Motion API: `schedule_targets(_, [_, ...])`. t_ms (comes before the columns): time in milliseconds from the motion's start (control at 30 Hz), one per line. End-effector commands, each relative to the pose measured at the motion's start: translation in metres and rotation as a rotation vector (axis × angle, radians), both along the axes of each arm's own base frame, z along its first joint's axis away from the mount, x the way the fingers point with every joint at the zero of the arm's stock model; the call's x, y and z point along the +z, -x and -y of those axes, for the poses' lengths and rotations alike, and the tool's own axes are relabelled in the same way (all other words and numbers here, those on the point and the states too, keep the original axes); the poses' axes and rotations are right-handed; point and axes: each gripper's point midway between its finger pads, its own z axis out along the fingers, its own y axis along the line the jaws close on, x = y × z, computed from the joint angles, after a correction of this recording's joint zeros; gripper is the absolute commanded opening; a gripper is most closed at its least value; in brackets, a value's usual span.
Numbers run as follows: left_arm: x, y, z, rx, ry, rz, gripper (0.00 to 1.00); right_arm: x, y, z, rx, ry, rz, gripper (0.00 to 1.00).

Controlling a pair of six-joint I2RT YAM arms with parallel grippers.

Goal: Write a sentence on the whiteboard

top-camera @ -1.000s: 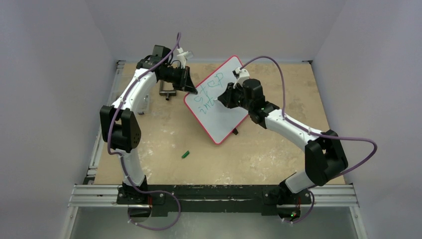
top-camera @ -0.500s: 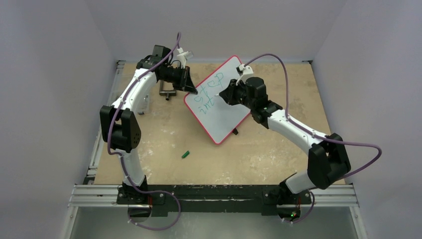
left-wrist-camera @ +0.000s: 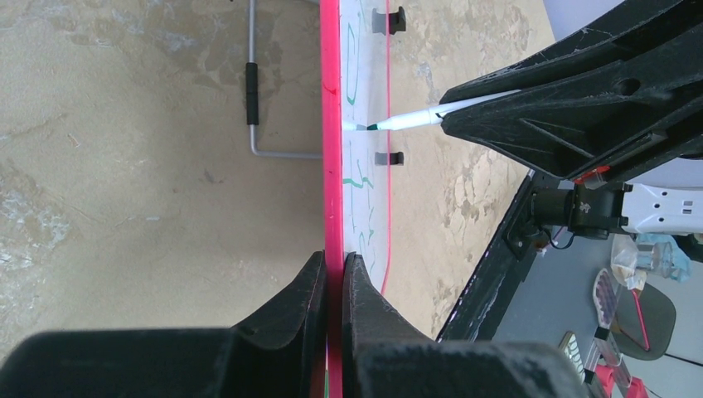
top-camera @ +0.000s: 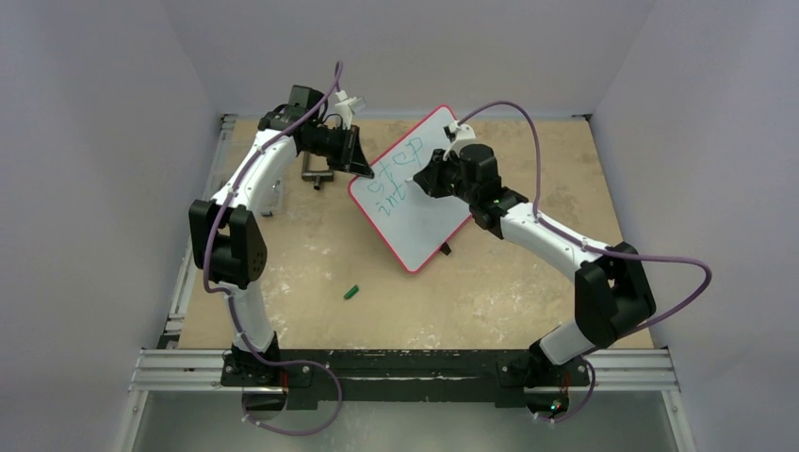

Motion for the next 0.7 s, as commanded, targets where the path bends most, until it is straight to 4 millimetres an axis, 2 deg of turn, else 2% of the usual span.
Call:
schedule_targets(0, [0.010,0.012,0.008,-0.069,-0.020,0.085,0.00,0.019,-0.005,-0.002,-0.002,-0.040,0.045,0.00])
schedule_targets(267, [0.011,0.013,0.008,-0.069,-0.020,0.086,0.00,-0.006,0.012,0.004,0.019,-0.019,-0.002,0.00])
schedule_targets(400, [0.012,0.013,0.008,-0.069,-0.019,0.089,0.00,-0.009,0.017,0.007,0.015,-0.014,-0.009,0.00])
schedule_targets(667, [0.012,0.014,0.008,-0.072,-0.017,0.088,0.00,-0.006,0.001,0.017,-0.076,0.010,-0.017,0.00])
